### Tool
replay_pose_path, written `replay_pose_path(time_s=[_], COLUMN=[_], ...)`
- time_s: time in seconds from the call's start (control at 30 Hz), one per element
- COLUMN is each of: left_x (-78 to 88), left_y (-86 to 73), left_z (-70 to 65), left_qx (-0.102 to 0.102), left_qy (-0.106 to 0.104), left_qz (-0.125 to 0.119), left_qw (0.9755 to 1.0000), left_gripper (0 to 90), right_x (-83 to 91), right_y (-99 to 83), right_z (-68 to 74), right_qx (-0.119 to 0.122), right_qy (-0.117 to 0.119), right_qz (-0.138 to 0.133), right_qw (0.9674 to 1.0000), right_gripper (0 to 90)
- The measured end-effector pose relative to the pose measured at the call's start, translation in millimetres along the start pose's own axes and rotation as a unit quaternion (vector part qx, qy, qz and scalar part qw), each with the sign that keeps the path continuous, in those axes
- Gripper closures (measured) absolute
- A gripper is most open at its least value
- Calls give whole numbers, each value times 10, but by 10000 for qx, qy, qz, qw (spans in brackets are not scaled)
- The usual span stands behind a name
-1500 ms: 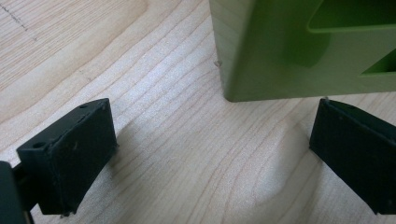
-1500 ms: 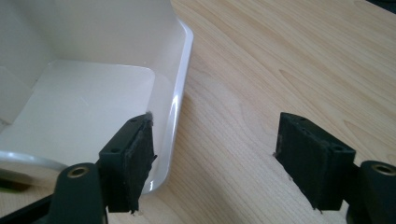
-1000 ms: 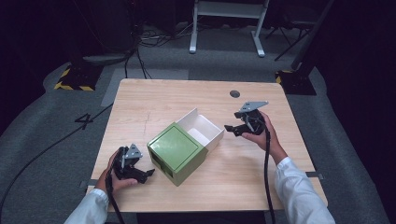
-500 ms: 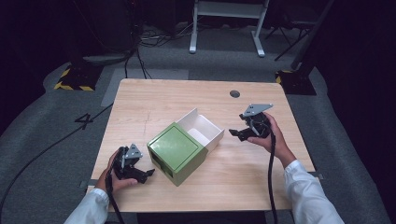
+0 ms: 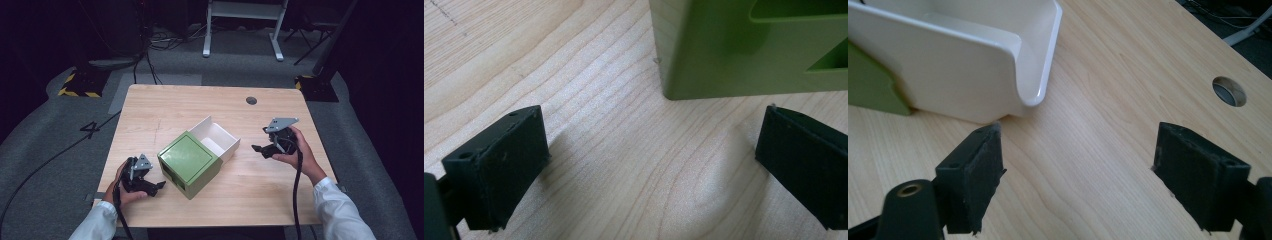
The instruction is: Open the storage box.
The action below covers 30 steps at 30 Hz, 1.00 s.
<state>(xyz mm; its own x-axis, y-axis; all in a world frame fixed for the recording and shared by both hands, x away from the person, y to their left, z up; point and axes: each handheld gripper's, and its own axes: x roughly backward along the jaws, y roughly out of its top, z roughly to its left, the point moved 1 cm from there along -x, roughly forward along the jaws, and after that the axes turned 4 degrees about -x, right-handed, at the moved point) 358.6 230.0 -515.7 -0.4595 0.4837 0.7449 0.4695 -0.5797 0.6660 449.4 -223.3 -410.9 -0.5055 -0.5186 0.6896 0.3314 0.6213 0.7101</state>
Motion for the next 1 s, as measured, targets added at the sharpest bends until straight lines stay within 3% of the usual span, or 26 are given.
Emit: replay_pose_path(time_s=[0.13,0.63,1.0], left_x=[0,2,3], left_y=[0,-2,-4], left_z=[0,-2,-6], left_qx=[-2,14,33], left_qy=[1,8,21], left_qz=[0,5,3], left_qw=[10000,10000,10000], left_gripper=[6,6,6], right_x=[77,301,331], right_y=[-138,-648,-1101], right_z=[42,84,110], right_qx=[120,178,156], right_qy=[-46,-293,-176], right_qz=[113,355,563], right_qw=[9999,9988,9981], right_gripper=[205,208,206])
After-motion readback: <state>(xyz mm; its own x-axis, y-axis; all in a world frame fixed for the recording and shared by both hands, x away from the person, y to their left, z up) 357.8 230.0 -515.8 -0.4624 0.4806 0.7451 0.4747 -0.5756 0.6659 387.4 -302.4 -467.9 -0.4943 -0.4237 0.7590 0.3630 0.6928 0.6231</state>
